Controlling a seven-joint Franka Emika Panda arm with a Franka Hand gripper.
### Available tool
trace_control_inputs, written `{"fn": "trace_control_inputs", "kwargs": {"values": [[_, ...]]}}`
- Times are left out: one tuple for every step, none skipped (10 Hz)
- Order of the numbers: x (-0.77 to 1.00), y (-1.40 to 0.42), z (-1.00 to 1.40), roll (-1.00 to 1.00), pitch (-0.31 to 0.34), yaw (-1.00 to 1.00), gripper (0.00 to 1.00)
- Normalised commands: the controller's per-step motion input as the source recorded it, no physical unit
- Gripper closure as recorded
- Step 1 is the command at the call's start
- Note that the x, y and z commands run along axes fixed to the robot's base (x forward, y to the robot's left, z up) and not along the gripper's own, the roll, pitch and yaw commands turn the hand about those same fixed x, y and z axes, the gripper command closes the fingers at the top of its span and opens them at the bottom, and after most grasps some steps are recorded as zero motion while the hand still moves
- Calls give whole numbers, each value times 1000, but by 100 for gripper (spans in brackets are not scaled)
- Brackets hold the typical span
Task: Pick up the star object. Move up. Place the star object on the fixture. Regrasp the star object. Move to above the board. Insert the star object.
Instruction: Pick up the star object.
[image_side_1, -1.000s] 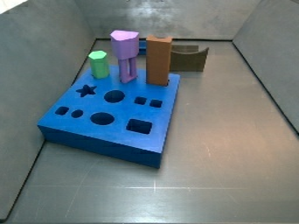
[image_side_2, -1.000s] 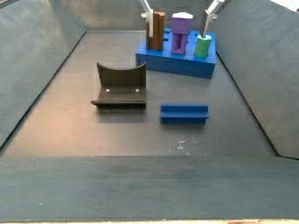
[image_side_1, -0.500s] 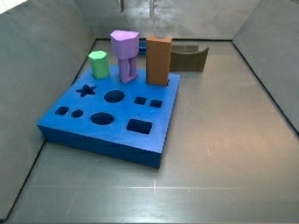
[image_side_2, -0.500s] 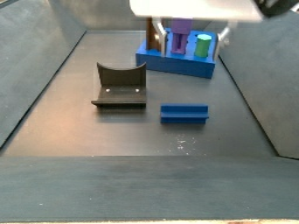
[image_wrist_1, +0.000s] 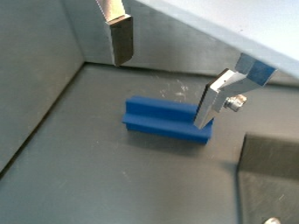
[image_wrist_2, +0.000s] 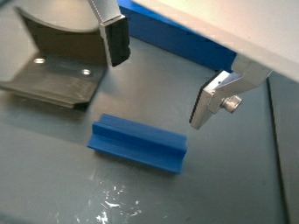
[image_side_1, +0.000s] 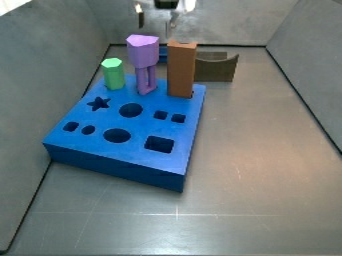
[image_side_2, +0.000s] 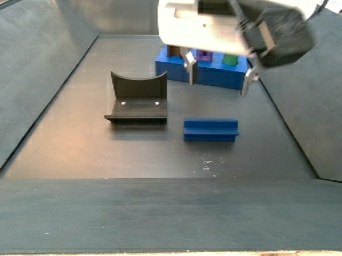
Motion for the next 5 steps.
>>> {"fn": "trace_control_inputs", "kwargs": {"values": [[0, 209, -357, -309, -139, -511, 0], [0, 431, -280, -393, -186, -240, 0], [0, 514, -154, -476, -206, -100, 0], [0, 509, -109, -500, -209, -74, 0], [0, 300, -300, -393, -77, -360, 0]]}}
